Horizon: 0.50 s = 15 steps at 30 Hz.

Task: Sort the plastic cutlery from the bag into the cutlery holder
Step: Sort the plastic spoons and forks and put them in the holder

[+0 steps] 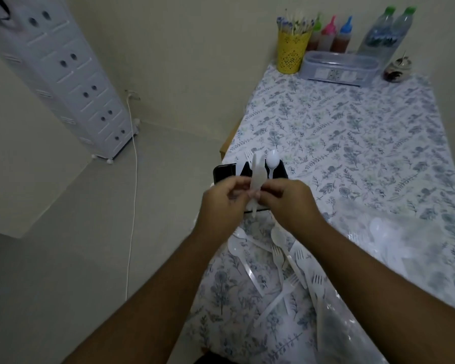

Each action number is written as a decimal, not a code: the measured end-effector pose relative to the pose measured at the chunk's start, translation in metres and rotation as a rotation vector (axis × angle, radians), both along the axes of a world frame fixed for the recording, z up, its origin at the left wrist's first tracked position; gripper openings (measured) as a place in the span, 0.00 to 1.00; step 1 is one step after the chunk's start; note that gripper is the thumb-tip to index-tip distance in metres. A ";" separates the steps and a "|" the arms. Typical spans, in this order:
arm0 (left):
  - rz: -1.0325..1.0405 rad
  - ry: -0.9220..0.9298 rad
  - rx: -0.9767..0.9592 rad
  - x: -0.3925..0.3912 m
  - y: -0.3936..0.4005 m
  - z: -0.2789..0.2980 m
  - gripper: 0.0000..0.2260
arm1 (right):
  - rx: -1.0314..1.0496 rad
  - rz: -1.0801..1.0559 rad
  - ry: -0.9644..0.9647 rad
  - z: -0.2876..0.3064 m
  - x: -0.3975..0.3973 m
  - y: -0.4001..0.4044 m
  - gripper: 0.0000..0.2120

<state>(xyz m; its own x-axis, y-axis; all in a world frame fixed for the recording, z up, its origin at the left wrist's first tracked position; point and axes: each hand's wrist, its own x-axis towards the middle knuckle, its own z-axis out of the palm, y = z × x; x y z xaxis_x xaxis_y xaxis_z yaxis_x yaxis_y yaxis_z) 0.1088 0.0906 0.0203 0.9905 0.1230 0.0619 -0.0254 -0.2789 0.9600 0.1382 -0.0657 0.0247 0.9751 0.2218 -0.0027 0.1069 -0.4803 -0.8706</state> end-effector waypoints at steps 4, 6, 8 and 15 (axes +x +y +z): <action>0.036 -0.078 -0.007 0.042 0.013 0.022 0.08 | 0.040 -0.032 -0.071 0.023 0.042 0.018 0.04; 0.049 -0.103 0.010 0.056 0.018 0.022 0.08 | 0.038 -0.041 -0.090 0.023 0.057 0.026 0.04; 0.067 -0.105 0.039 0.064 0.021 0.016 0.08 | 0.050 -0.043 -0.078 0.016 0.064 0.032 0.04; 0.079 -0.002 0.205 0.064 0.025 -0.021 0.05 | -0.297 0.045 -0.089 -0.021 0.065 0.040 0.17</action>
